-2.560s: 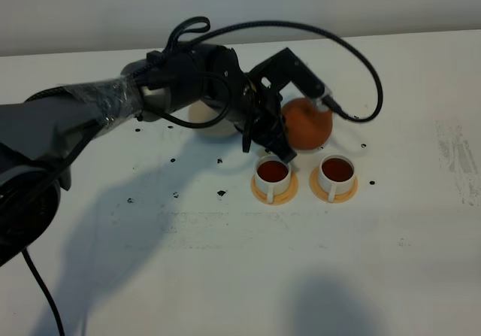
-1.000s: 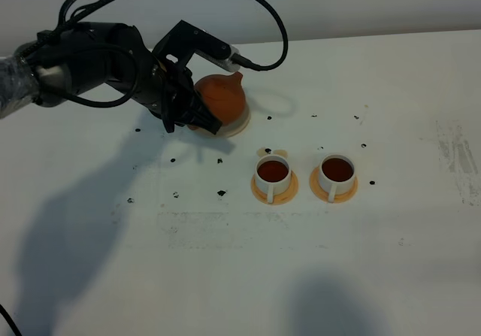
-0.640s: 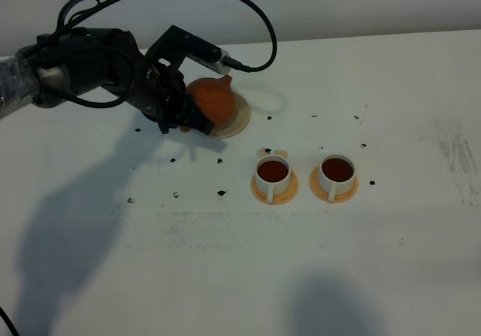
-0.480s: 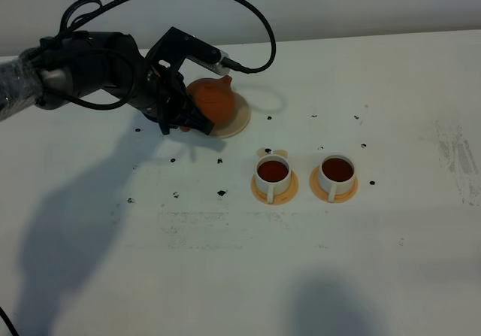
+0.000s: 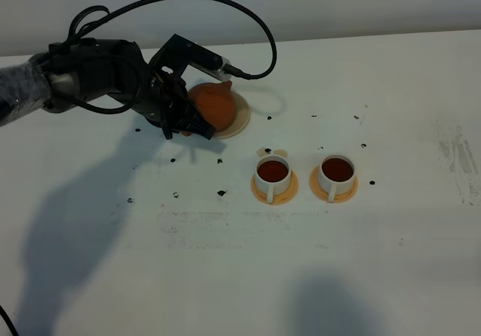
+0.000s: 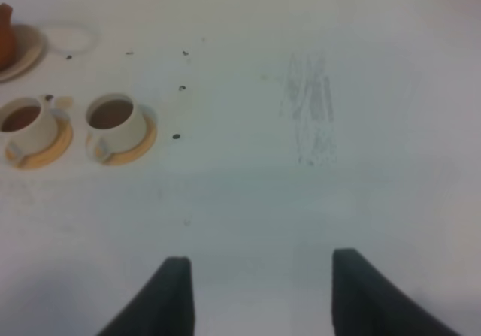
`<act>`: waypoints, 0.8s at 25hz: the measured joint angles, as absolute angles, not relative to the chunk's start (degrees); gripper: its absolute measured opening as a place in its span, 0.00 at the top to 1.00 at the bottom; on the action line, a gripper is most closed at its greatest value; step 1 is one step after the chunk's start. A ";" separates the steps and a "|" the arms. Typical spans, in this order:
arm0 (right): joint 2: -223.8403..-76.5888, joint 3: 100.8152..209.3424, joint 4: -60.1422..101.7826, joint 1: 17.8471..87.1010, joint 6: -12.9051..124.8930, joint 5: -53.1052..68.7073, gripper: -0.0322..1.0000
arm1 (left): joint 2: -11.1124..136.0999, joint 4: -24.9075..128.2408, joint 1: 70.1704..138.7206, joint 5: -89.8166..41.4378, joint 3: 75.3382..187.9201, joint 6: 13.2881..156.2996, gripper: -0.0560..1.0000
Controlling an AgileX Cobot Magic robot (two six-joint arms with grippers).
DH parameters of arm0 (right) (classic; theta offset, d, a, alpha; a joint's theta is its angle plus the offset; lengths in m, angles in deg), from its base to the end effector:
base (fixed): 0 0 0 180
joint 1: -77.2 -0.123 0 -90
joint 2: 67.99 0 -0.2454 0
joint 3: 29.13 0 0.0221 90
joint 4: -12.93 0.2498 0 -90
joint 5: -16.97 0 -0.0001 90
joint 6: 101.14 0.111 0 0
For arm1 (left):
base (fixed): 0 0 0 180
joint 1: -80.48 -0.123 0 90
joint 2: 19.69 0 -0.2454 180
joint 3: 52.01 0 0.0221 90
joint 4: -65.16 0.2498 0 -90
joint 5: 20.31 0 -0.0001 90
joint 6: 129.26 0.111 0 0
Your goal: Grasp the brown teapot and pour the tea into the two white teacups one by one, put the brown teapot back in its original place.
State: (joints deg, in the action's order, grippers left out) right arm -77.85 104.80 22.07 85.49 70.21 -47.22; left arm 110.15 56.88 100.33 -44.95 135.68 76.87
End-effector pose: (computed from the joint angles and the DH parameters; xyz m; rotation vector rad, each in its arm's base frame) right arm 0.0498 0.0088 0.2685 -0.0204 2.0855 0.0129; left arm 0.4129 -0.1562 0.1047 0.8638 2.4073 -0.0853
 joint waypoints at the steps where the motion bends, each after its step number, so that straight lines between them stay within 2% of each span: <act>1: -77.85 104.80 22.07 85.49 70.21 -47.22 0.56 | 110.15 56.88 100.33 -44.89 135.68 76.87 0.87; 12: -77.85 104.80 22.07 85.49 70.21 -47.22 0.56 | 110.15 56.88 100.33 -44.65 135.68 76.91 0.84; 18: -77.85 104.80 22.07 85.49 70.21 -47.22 0.56 | 110.15 56.83 100.33 -44.26 135.68 76.91 0.61; 20: -77.85 104.80 22.07 85.49 70.21 -47.22 0.56 | 110.15 56.83 100.33 -44.32 135.68 76.79 0.57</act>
